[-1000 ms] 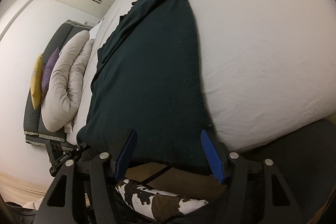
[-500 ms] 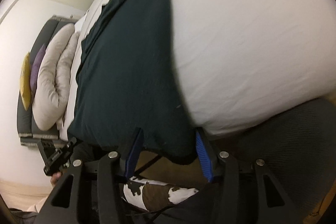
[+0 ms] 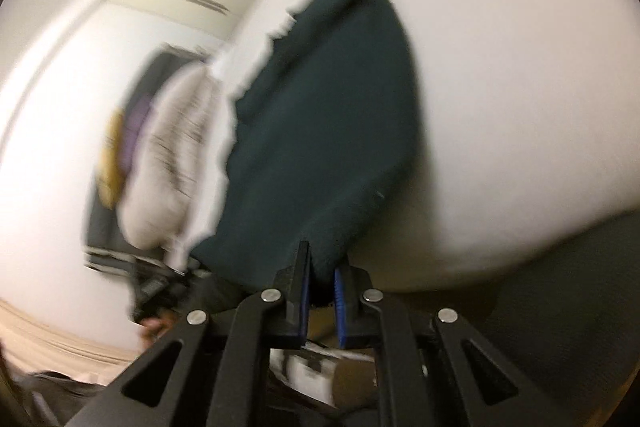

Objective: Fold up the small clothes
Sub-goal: 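Lift the hem with both tools and fold it toward the collar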

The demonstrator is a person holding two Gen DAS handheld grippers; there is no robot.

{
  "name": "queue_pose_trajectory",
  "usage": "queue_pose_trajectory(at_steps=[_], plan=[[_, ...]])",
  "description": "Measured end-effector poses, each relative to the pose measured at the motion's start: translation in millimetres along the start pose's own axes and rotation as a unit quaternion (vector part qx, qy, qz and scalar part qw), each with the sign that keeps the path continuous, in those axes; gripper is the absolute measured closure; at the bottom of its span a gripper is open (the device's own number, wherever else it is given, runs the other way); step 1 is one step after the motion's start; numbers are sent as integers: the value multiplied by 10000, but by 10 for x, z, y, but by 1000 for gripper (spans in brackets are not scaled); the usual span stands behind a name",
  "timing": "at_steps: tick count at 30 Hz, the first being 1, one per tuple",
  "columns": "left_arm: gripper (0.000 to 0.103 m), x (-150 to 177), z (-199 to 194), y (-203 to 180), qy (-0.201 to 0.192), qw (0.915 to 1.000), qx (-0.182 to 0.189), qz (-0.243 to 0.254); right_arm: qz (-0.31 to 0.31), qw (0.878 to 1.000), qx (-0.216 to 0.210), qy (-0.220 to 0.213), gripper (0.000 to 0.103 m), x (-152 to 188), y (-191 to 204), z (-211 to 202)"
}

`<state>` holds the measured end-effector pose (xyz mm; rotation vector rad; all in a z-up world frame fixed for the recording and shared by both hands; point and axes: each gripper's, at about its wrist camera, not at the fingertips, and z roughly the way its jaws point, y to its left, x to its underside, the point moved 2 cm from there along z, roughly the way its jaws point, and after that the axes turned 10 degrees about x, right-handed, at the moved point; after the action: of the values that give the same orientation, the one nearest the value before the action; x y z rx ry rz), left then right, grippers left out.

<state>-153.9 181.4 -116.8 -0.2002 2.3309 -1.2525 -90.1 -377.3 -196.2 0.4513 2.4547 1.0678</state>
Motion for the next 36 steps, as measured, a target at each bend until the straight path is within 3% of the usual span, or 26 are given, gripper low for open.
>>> queue_pose_trajectory(at_steps=[6,11,18,27,36], plan=[[96,-502,-134,-349,-488,9968,620,135,88,9968,-691,-380,93,-392,300,-106],[96,-896,-35,-528,-705,9946,705,288,339,9927,-1002,-581,92,-781,448,-8],[96,-1606,294,-592,-839,9939,659,293,678,9906,-1001,-640,92,-1443,530,297],[96,-2676,924,-495,-875,9954,333,191,882,9906,-739,-738,92,-2591,668,854],[96,-3637,1884,-125,-678,9975,-210,11,1447,9864,-56,-771,92,-3483,242,1557]])
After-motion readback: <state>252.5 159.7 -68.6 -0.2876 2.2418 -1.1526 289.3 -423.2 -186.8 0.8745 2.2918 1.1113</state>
